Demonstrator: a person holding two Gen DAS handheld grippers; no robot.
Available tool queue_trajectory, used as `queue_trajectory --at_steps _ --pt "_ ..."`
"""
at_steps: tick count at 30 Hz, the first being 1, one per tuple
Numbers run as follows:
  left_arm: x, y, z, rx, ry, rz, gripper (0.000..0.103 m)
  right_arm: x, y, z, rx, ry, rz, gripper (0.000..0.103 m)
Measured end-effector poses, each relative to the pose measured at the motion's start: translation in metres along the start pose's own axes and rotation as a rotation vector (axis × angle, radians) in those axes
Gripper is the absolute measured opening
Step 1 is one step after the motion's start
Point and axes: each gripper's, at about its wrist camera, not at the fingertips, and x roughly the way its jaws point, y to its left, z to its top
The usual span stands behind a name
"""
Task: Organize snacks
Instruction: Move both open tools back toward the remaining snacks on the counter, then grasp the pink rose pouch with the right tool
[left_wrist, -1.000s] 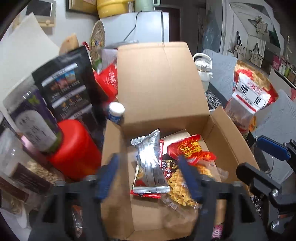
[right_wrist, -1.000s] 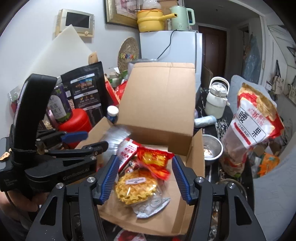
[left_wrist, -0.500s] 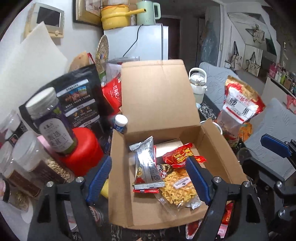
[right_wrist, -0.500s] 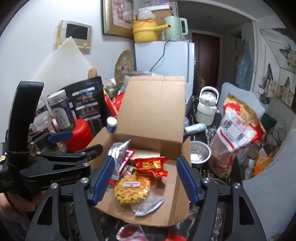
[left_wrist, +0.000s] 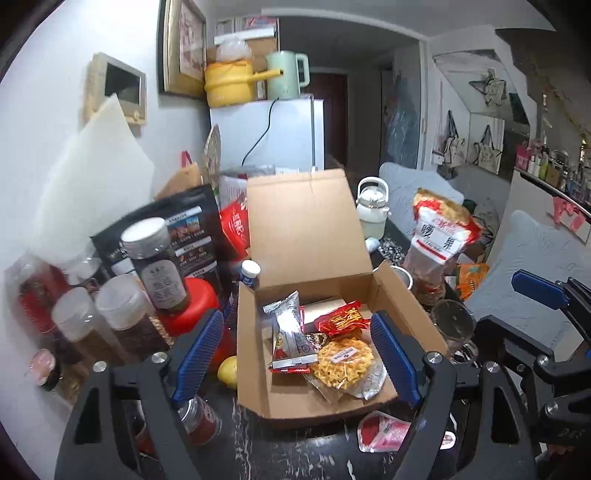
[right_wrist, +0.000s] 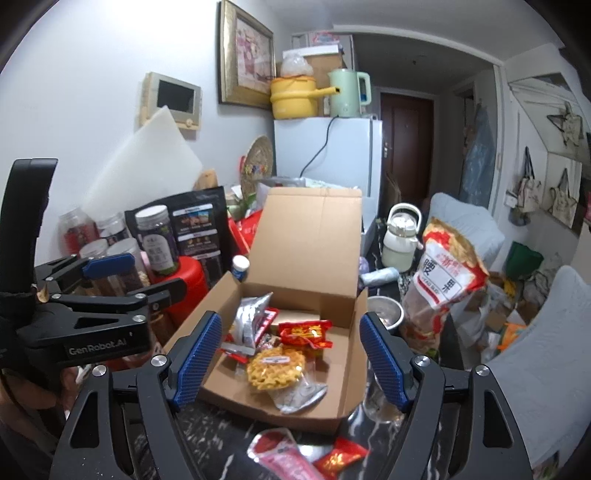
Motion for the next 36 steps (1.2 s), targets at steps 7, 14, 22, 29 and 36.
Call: queue_trajectory --at_steps 7,14,22,29,36 --pt "-0.050 -0.002 -0.013 0.009 -0.060 -0.023 0.082 -0.045 0.012 -0.011 -0.017 -0.046 0.001 0.082" --pt "-0.086 -0.009 -0.037 0.034 -0.065 -0.045 0.082 -0.078 0.020 -0.034 -0.016 -0.066 0.024 0.090" --pt "-0.097 -0.019 -0.071 0.041 -0.019 -0.087 0.082 -0.092 0.027 -0.067 -0.029 -0.039 0.032 0.090" --pt "-0.095 -0.027 -0.097 0.045 0.028 -0.107 0.082 -0.095 0.027 -0.092 -0.028 -0.005 0.026 0.090" --pt "-0.094 -0.033 -0.118 0.038 0.049 -0.110 0.082 -0.083 0.020 -0.118 0.005 0.051 0.030 0.090"
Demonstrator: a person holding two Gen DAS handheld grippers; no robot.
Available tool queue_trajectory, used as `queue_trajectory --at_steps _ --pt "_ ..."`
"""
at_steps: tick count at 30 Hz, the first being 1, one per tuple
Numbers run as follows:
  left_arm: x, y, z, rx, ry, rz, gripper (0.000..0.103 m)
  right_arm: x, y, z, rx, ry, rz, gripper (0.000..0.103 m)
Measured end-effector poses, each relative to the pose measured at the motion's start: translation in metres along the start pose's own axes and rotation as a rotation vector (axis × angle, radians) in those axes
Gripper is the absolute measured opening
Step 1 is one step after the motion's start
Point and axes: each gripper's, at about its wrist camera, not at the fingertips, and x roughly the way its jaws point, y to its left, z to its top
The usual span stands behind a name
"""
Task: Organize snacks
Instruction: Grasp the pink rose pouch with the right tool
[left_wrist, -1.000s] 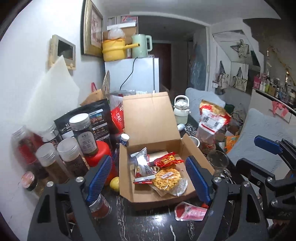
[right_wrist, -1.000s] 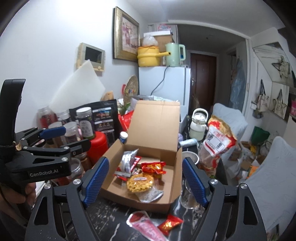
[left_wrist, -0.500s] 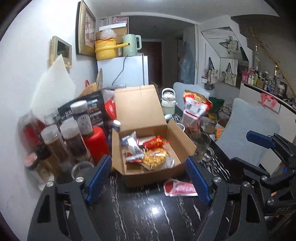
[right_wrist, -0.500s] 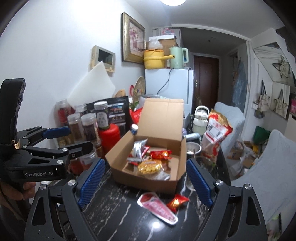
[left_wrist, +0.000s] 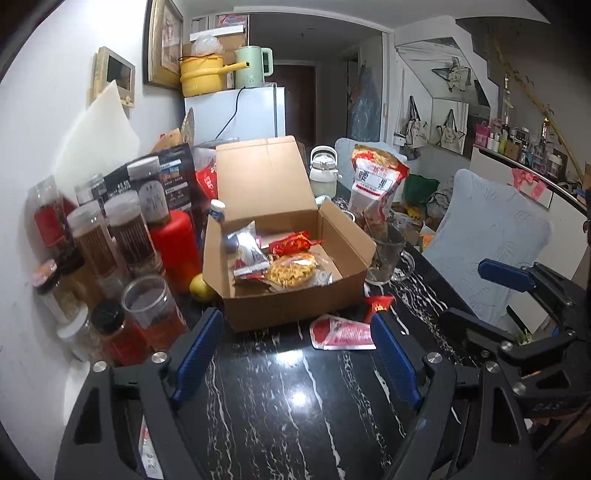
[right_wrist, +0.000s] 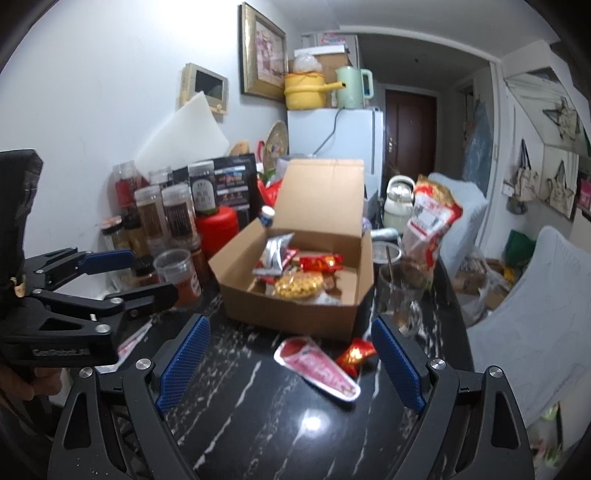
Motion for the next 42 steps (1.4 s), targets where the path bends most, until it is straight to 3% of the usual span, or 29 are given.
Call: queue_trajectory --at_steps 8,18,31,42 --pt "0.018 0.000 -0.023 -0.044 0.042 0.021 0.082 0.029 -0.012 -0.027 0.016 0.083 0.013 0.090" --pt "0.064 -0.007 -0.044 -0.100 0.176 -0.008 0.082 0.079 -0.035 -0.058 0.013 0.200 0.058 0.090" --pt "0.113 -0.023 -0.054 -0.056 0.256 -0.047 0.082 0.151 -0.083 -0.080 0.130 0.347 0.137 0.090" --pt "0.124 -0.021 -0.046 -0.044 0.248 -0.059 0.082 0.179 -0.085 -0.088 0.162 0.420 0.212 0.067"
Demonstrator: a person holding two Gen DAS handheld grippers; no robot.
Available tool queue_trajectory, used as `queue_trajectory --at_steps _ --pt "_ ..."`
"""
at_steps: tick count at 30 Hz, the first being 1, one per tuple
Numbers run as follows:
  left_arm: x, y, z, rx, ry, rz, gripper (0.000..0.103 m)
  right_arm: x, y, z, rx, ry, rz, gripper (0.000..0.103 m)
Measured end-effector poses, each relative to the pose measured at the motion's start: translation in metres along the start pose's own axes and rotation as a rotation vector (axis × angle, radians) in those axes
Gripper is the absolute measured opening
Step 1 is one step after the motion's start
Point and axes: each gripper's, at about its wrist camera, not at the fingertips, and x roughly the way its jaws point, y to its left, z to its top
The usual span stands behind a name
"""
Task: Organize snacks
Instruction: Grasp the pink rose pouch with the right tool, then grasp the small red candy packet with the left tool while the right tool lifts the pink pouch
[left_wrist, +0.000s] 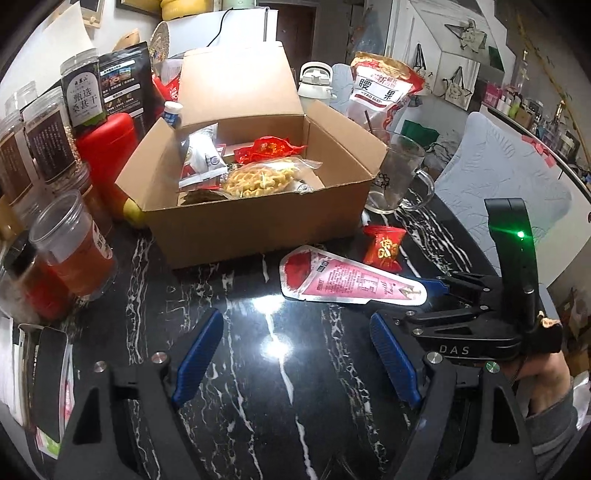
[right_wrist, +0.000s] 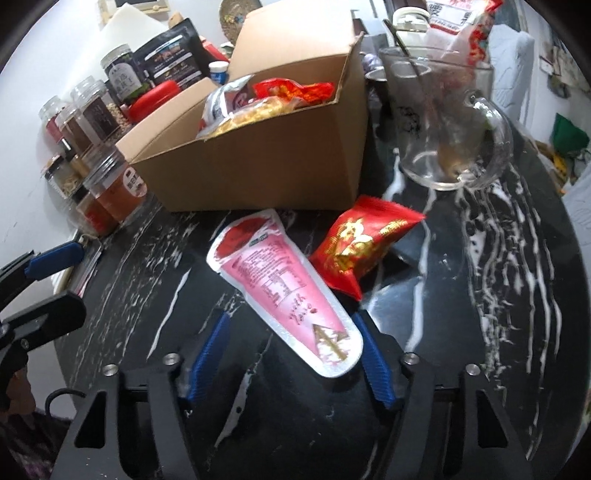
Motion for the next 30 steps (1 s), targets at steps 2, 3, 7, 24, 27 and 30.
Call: queue_trajectory --at_steps 2,3,7,24,27,30 --pt "0.001 0.003 -0.001 -0.004 0.003 0.004 0.082 0.002 0.000 0.002 0.021 -0.001 0.021 0.067" --pt "0.002 0.005 -0.002 -0.013 0.006 0.002 0.082 0.003 -0.001 0.004 0.035 0.000 0.034 0.067" --pt "0.001 0.013 -0.004 -0.039 0.007 0.004 0.082 0.007 0.002 0.010 0.057 0.008 0.051 0.064" --pt "0.001 0.047 -0.010 -0.099 0.010 0.060 0.082 0.044 0.069 0.023 -0.290 0.064 -0.174 0.035" --pt "-0.001 0.053 -0.010 -0.099 0.002 0.081 0.082 0.045 0.073 0.020 -0.301 0.043 -0.200 0.030" --pt "-0.003 0.059 -0.012 -0.104 -0.006 0.093 0.082 0.041 0.075 0.014 -0.296 0.019 -0.191 0.025"
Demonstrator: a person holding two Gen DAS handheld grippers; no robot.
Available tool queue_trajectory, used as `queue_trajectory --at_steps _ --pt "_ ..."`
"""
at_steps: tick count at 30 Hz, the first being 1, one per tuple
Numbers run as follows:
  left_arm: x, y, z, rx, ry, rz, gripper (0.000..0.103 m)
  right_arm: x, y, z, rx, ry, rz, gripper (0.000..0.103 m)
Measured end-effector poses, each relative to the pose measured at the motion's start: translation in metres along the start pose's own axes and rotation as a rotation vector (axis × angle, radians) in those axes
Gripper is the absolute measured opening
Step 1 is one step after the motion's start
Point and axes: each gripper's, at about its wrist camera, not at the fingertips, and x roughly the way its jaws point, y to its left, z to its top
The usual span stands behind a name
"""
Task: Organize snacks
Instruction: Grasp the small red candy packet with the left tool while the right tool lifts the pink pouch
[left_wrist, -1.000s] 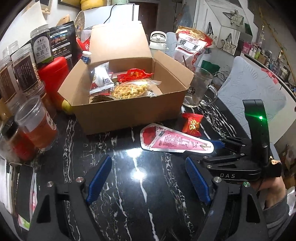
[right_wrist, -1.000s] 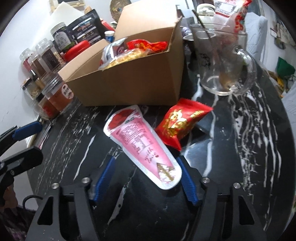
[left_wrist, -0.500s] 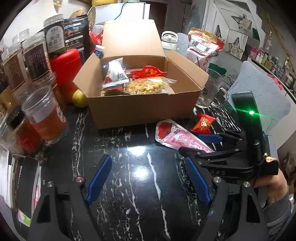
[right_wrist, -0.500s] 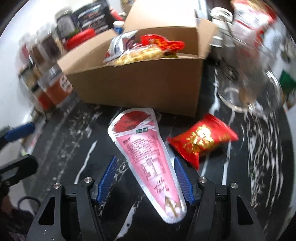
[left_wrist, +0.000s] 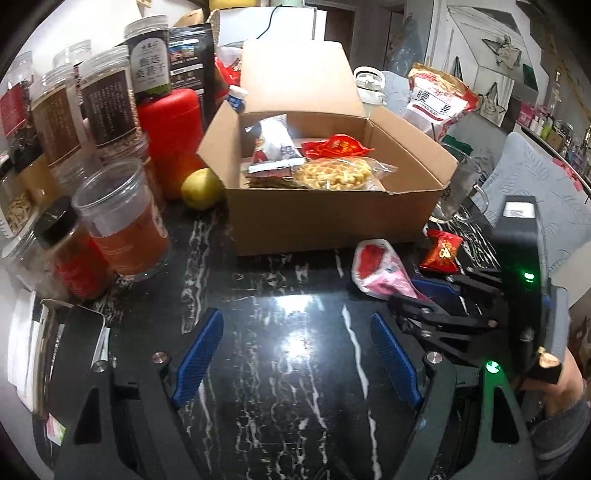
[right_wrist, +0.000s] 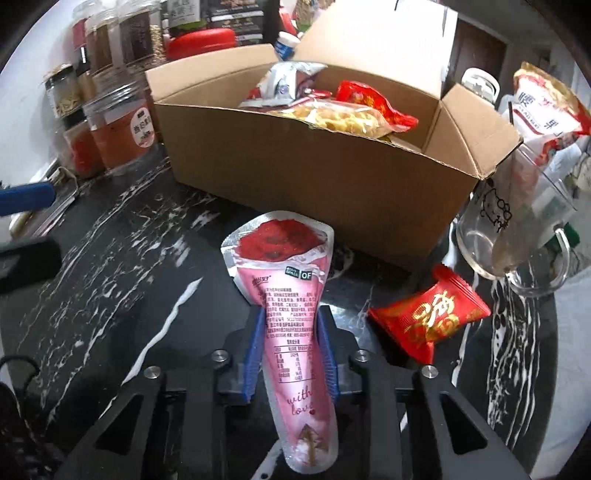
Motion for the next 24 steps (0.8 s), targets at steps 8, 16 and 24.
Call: queue_trajectory --at_steps 8,16,24 --pt "0.000 0.004 -0.002 -0.033 0.002 -0.073 0.082 -0.051 -0.024 -0.017 0.135 -0.086 0.066 0.024" --pt "0.008 -0.039 0.009 0.010 -0.007 -0.167 0.082 -0.088 -0.061 -0.046 0.249 -0.132 0.015 0.024" --pt "0.038 -0.096 0.026 0.110 0.027 -0.195 0.082 -0.101 -0.104 -0.069 0.343 -0.155 -0.031 0.024"
